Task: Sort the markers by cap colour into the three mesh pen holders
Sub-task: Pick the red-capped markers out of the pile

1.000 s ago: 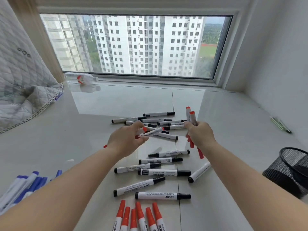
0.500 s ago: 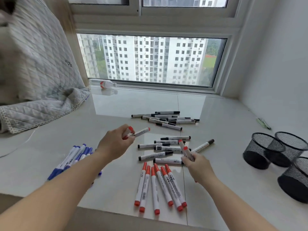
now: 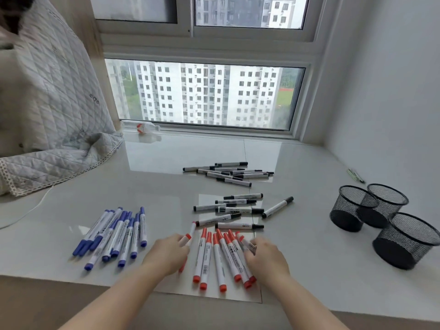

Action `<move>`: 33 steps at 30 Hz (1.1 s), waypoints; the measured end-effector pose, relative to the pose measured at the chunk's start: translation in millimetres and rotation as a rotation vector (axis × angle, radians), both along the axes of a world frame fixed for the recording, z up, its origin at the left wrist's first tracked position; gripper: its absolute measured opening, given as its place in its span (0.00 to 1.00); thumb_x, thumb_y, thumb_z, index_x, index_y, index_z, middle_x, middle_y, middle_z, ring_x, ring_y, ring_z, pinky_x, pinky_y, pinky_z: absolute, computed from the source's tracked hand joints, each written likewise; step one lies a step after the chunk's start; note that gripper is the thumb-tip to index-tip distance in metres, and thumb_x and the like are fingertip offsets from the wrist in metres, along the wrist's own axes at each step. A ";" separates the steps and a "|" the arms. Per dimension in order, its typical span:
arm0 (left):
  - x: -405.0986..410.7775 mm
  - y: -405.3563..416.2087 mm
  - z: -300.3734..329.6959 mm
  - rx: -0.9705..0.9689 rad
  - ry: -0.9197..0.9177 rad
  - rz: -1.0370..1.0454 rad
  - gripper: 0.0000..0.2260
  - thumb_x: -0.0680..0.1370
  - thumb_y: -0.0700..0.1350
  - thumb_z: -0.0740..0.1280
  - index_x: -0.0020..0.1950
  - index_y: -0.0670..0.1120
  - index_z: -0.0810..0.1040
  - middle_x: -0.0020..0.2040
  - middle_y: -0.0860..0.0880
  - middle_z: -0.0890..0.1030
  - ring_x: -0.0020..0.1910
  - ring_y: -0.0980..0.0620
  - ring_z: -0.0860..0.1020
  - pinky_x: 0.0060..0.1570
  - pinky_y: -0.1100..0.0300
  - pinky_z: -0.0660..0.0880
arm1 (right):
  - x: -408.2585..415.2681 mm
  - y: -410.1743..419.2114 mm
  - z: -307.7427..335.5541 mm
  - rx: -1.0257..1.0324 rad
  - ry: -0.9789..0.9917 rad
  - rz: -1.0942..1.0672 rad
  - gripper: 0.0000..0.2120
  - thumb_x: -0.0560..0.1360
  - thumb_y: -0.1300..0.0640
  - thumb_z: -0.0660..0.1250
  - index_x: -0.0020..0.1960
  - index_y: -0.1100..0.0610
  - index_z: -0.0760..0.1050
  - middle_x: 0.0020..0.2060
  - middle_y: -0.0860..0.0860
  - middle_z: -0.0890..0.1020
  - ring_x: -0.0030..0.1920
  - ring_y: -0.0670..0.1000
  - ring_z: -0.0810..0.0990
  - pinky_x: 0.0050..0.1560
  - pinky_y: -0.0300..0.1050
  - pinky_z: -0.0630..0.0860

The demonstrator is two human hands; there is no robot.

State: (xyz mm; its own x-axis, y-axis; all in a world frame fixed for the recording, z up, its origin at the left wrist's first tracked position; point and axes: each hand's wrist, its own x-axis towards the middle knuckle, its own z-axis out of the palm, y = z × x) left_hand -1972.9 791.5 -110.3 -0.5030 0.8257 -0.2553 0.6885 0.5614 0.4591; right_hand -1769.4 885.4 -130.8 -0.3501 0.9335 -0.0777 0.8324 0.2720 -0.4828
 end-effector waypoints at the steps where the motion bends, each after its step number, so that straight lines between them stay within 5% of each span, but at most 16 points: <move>1: 2.3 0.7 -1.3 -0.005 -0.011 0.000 0.13 0.80 0.47 0.53 0.60 0.47 0.72 0.59 0.46 0.76 0.51 0.49 0.71 0.45 0.60 0.65 | -3.3 -1.1 -1.1 -0.007 0.020 -0.003 0.14 0.78 0.50 0.55 0.58 0.55 0.72 0.57 0.53 0.75 0.54 0.54 0.75 0.50 0.44 0.70; 8: 3.3 11.8 -9.0 0.028 -0.048 0.128 0.18 0.81 0.53 0.54 0.59 0.44 0.75 0.57 0.44 0.78 0.52 0.48 0.73 0.49 0.59 0.68 | -14.2 -7.1 -5.7 0.029 0.170 -0.019 0.24 0.75 0.65 0.53 0.71 0.54 0.64 0.64 0.54 0.70 0.63 0.53 0.70 0.58 0.40 0.67; 12: 0.1 20.6 -18.9 0.074 0.015 0.176 0.19 0.79 0.58 0.52 0.51 0.49 0.78 0.50 0.47 0.79 0.47 0.49 0.74 0.46 0.57 0.73 | -13.1 -11.1 -14.3 0.079 0.209 -0.017 0.19 0.75 0.62 0.56 0.66 0.57 0.69 0.61 0.53 0.74 0.61 0.51 0.70 0.58 0.37 0.65; 18: -2.8 29.6 -31.0 0.125 0.126 0.181 0.24 0.79 0.57 0.53 0.73 0.49 0.61 0.68 0.44 0.67 0.65 0.45 0.66 0.62 0.53 0.65 | -13.9 -20.5 -25.4 0.052 0.189 0.077 0.26 0.79 0.52 0.54 0.75 0.54 0.55 0.74 0.48 0.60 0.72 0.47 0.56 0.71 0.38 0.51; 26: 2.5 13.4 -43.0 0.261 0.119 0.050 0.23 0.79 0.58 0.52 0.74 0.55 0.59 0.70 0.50 0.64 0.68 0.50 0.62 0.65 0.53 0.61 | -37.9 -39.3 -33.8 0.090 0.140 0.065 0.27 0.79 0.49 0.50 0.76 0.54 0.50 0.76 0.47 0.52 0.75 0.45 0.48 0.73 0.40 0.43; 33: -7.5 -2.9 -48.9 0.203 0.149 -0.030 0.27 0.78 0.64 0.46 0.75 0.58 0.51 0.77 0.53 0.49 0.75 0.50 0.52 0.71 0.50 0.52 | -79.1 -54.3 -35.2 0.113 0.118 0.053 0.28 0.79 0.48 0.48 0.76 0.54 0.46 0.77 0.48 0.47 0.76 0.46 0.45 0.75 0.43 0.42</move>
State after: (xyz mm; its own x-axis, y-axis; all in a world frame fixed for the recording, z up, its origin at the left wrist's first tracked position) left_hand -1980.4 788.5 -159.2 -0.4968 0.8679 -0.0077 0.7722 0.4460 0.4525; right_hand -1848.5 831.1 -166.0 -0.3996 0.9139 0.0708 0.7549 0.3719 -0.5401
